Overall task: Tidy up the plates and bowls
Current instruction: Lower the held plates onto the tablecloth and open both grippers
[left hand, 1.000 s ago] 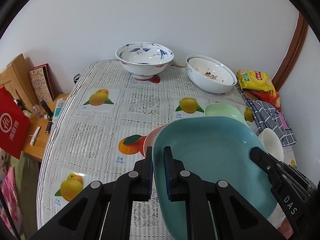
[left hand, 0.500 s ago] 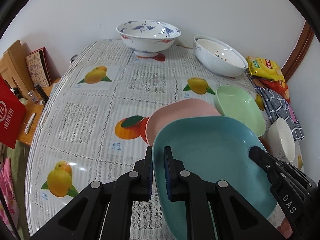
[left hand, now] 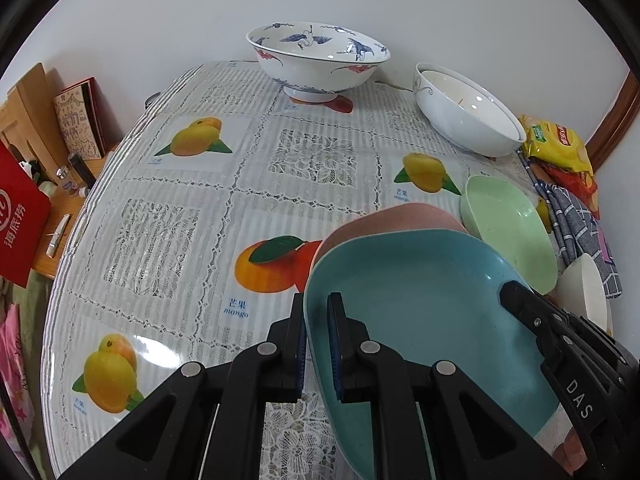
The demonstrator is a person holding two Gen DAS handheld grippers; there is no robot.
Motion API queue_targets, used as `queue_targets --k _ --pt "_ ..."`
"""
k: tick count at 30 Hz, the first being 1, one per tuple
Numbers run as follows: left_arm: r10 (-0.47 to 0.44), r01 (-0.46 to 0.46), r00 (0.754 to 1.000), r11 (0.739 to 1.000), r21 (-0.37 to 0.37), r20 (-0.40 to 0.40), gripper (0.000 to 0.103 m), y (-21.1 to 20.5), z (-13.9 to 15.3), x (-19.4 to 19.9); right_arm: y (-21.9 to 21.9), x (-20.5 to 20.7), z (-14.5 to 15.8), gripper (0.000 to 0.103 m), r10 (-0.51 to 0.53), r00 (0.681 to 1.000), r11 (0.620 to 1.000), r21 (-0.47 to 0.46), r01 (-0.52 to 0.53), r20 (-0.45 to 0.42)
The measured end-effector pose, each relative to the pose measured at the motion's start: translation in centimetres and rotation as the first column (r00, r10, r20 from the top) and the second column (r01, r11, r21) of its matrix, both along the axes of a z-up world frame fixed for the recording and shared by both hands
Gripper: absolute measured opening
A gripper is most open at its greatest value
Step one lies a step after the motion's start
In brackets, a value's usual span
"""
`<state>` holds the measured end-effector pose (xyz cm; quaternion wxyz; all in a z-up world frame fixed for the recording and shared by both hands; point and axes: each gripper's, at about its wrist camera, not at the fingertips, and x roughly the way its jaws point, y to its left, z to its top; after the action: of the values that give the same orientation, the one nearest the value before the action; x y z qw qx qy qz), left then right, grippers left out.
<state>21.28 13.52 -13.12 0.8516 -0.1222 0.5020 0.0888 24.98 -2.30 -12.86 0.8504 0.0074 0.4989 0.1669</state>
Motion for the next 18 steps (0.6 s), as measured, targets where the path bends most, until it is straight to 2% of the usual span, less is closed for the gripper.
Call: queue_targets --k 18 --pt "0.015 -0.015 1.0 1.0 -0.001 -0.027 0.011 0.1 -1.6 2.1 0.7 3.2 -2.0 0.006 0.047 0.999 0.998 -0.041 -0.047 0.003"
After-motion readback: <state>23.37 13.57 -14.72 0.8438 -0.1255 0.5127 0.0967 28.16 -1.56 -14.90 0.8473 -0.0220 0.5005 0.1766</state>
